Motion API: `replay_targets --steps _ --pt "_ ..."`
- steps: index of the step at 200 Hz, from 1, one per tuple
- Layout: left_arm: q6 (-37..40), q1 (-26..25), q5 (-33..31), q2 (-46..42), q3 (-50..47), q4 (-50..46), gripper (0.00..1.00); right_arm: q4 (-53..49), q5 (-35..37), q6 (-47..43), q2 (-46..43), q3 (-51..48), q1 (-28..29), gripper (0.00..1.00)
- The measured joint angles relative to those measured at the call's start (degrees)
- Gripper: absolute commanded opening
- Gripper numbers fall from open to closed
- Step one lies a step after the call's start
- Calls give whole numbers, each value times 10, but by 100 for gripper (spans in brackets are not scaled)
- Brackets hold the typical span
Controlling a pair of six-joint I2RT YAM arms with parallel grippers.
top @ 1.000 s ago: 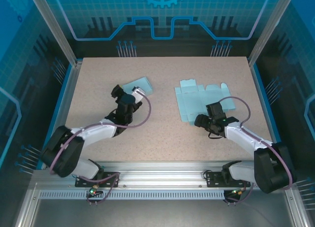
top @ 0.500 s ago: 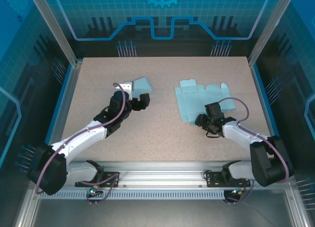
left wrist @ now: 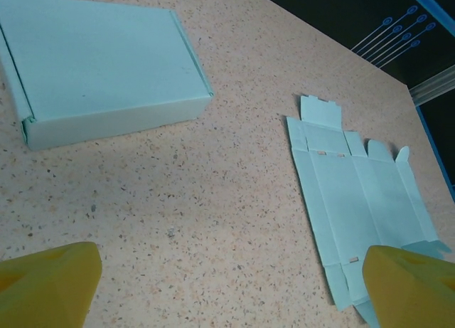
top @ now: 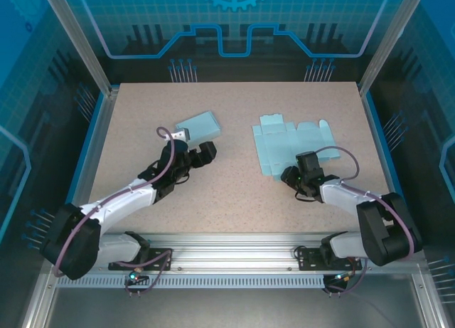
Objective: Fold the paper box
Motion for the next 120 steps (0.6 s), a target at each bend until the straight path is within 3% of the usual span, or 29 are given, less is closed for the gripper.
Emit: replay_targets --steps 38,74,120 --pt "-17 -1 3 11 -4 7 96 28 2 11 31 5 -3 18" --pt "-44 -3 17 40 -4 17 95 107 -39 35 72 14 0 8" --pt "-67 -7 50 87 -5 37 95 154 -62 96 40 -11 22 0"
